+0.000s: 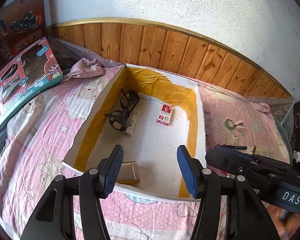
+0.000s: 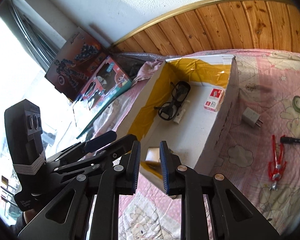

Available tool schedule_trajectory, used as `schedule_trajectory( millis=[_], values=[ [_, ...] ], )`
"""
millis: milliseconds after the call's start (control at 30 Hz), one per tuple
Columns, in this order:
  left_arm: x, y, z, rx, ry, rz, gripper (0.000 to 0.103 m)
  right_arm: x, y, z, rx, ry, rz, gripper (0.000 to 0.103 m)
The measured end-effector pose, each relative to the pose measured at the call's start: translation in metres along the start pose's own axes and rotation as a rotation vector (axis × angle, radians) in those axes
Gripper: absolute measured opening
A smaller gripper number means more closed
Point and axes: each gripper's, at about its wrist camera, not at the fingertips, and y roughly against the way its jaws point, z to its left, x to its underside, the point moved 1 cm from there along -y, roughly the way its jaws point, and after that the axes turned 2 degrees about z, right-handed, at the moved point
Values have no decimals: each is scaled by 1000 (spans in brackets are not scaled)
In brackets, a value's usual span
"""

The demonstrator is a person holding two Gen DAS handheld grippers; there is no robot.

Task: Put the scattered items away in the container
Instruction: 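Lift both open tools out of the box toward the items on the bed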

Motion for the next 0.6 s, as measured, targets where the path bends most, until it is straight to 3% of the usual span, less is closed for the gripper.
schedule_trajectory(
  millis=[267, 600],
  values=[
    [22, 20, -51, 60, -84, -12, 57, 38, 47, -26, -5, -102, -67, 21],
    [53, 17, -109, 114, -166, 20, 57, 87, 96, -68, 9, -228, -147, 21]
  ],
)
